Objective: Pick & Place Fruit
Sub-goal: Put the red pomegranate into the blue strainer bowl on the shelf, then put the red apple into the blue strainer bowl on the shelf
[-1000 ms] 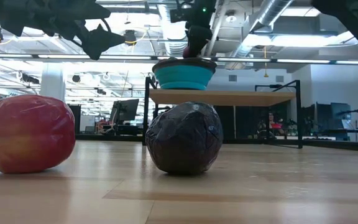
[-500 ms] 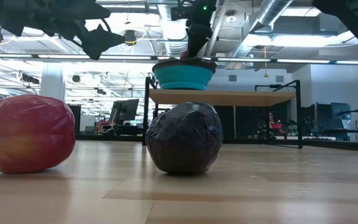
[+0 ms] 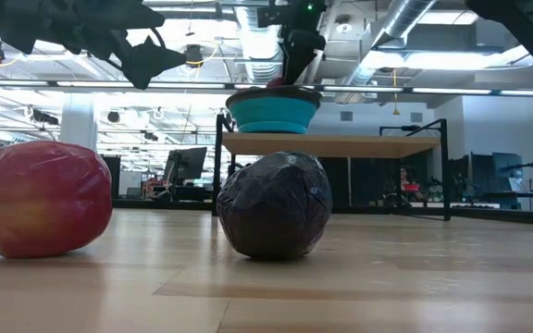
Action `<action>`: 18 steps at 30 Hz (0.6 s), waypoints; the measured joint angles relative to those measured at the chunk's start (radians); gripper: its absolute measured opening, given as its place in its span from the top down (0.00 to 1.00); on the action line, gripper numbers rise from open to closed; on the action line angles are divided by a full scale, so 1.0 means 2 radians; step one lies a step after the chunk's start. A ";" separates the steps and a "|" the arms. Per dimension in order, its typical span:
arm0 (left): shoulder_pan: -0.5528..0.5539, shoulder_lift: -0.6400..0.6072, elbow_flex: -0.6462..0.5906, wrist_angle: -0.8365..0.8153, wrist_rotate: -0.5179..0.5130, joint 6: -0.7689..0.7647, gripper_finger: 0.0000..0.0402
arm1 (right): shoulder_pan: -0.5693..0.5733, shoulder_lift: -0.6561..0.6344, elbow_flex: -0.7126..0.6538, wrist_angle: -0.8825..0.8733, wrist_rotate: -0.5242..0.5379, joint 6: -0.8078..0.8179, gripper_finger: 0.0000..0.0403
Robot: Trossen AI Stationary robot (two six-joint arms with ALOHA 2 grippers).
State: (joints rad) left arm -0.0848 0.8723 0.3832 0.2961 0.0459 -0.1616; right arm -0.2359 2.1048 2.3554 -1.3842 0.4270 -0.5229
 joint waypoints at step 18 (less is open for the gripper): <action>0.000 0.000 0.000 0.000 0.000 0.000 0.26 | 0.012 -0.057 0.001 -0.003 0.000 0.046 0.68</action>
State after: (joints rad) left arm -0.0847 0.8725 0.3832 0.2959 0.0459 -0.1617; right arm -0.2122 1.9914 2.3566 -1.3895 0.4267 -0.4315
